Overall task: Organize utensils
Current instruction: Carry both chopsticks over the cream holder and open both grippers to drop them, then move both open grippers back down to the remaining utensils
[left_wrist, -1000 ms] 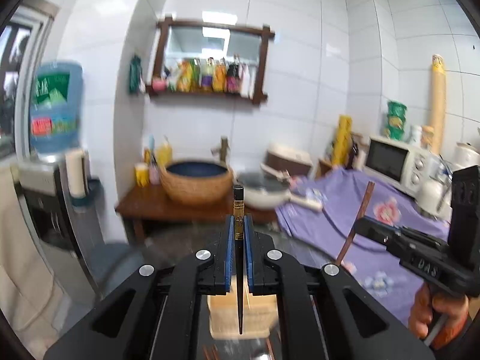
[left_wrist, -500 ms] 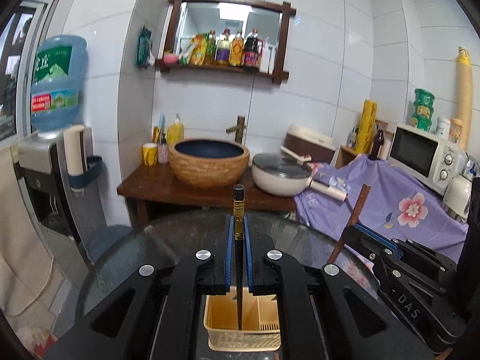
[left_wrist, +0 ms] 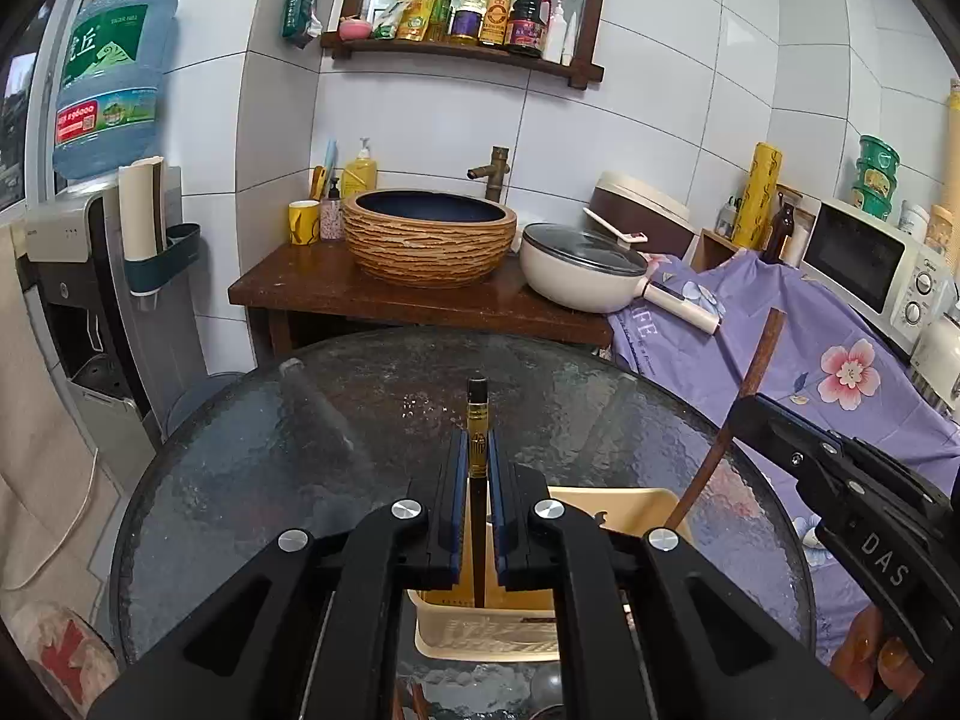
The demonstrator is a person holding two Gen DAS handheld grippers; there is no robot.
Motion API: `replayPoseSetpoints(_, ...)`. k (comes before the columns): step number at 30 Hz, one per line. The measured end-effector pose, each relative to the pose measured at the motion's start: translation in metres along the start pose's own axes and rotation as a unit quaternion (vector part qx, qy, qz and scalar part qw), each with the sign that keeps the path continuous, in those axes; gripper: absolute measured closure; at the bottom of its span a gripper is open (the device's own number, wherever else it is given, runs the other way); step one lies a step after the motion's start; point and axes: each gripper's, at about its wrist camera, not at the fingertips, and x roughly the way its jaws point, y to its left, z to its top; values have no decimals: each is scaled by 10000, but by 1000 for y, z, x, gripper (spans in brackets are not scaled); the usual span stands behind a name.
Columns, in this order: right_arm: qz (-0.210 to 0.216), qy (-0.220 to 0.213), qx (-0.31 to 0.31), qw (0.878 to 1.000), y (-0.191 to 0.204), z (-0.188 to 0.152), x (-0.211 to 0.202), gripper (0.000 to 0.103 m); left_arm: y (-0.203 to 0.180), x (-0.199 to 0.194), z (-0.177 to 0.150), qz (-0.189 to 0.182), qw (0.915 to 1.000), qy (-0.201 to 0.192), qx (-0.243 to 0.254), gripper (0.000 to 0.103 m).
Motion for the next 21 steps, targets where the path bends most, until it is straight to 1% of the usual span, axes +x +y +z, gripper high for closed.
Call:
replayPoseSetpoints(5,-47,-18,20,10000,-2,0,1,96,0,1,0,-9,10000,-6,69,96)
replayPoseSetpoints(6,-26,-25,25,10000,-2,-1,1,96,0,0,0,-20,10000,8,92,91)
replayPoseSetpoints(7,-17,-44,23,10000,-3,-2,0,92,0,-2,-1,-41,9999,-3,109,85)
replayPoseSetpoints(9,-82,-153,44,9998,-4,-3,-5,62,0,-8,-2,-28,9999,-122,91,48)
replayPoseSetpoints(10,-99,-258,99,9996,-6,-4,-10,33,2,-14,-3,-13,9997,-214,67,41)
replayPoseSetpoints(11,-83,-362,139,9992,-6,-6,-15,29,4,-21,-5,-12,9994,-349,31,34)
replayPoseSetpoints(13,-130,-430,65,9990,-5,-9,-25,29,7,-33,-11,-54,9987,-502,56,25)
replayPoseSetpoints(15,-143,-424,-8,9990,-4,-14,-32,29,11,-44,-20,31,9981,-609,100,12)
replayPoseSetpoints(17,-111,-408,2,9991,-4,-22,-40,24,14,-52,-33,74,9978,-642,164,8)
replayPoseSetpoints(19,-91,-270,63,9996,-6,-34,-44,16,17,-55,-48,106,9982,-540,219,6)
replayPoseSetpoints(21,-114,-112,134,9998,-9,-47,-45,16,22,-55,-66,164,9990,-324,256,6)
